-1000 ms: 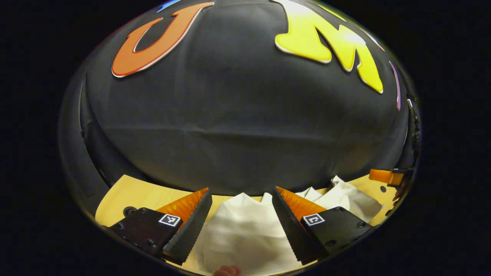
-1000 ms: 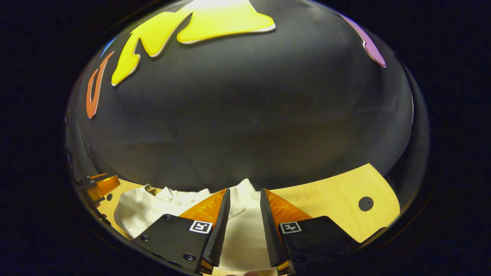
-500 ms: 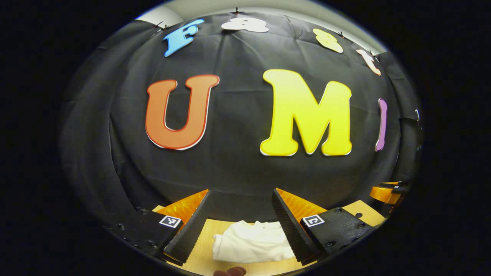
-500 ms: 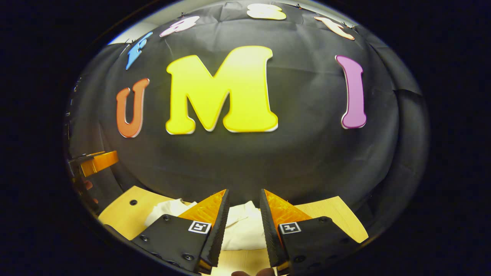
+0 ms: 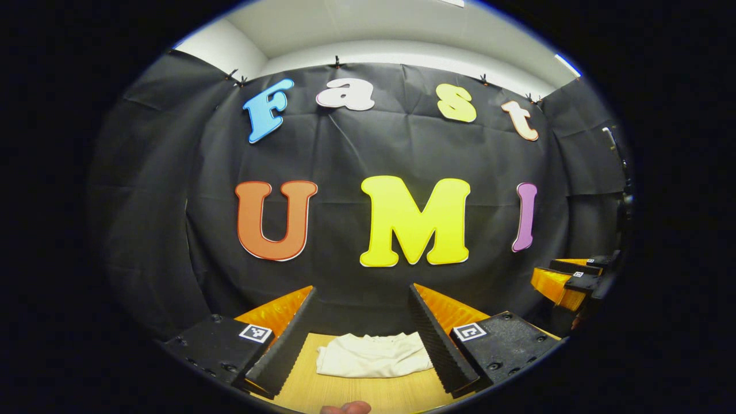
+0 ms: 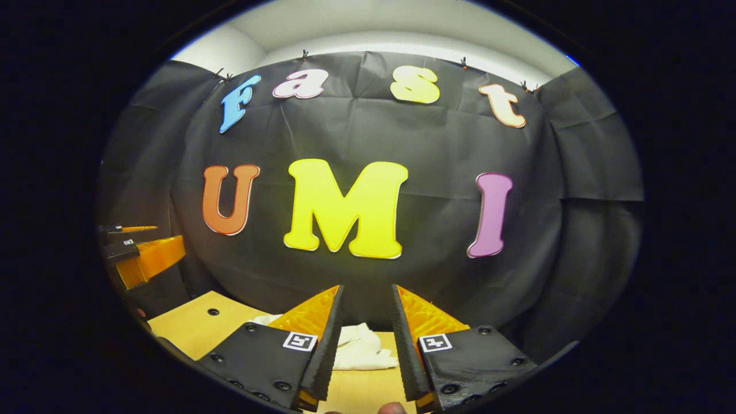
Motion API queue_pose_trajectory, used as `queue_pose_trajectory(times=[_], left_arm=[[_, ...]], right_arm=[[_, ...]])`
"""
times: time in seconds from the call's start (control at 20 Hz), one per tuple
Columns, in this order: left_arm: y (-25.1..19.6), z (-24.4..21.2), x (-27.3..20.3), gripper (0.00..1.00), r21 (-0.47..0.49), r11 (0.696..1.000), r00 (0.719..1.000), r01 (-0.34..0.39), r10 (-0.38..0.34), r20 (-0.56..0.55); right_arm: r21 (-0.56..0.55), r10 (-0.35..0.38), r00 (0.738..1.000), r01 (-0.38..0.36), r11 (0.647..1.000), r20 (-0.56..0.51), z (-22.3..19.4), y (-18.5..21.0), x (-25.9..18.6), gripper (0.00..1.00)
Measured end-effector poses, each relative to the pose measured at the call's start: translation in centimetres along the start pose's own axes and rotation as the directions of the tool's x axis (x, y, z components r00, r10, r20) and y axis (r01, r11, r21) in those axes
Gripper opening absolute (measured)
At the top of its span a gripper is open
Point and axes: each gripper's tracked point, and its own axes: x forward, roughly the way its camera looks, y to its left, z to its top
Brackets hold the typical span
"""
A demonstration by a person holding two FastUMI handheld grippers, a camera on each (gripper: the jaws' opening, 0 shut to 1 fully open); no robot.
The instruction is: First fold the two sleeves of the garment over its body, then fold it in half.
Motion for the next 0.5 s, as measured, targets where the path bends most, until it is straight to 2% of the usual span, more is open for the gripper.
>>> queue_pose_trajectory(times=[0.05,0.2,0.5], left_arm=[[-0.3,0.0,-0.9,0.98,-0.005,1.0,1.0,-0.002,0.002,-0.003],[-0.8,0.0,-3.2,0.99,-0.017,1.0,1.0,-0.009,0.009,-0.006],[-1.8,-2.0,-7.1,0.99,-0.011,1.0,1.0,-0.018,0.017,-0.026]], right_arm=[[0.021,0.02,1.0,-0.02,1.0,0.0,0.5,0.6,-1.2,0.52],[0.096,0.044,0.999,-0.042,0.994,-0.017,1.0,1.1,-4.0,0.5],[0.078,0.055,0.998,-0.053,0.996,-0.028,-0.6,1.3,-8.3,0.51]])
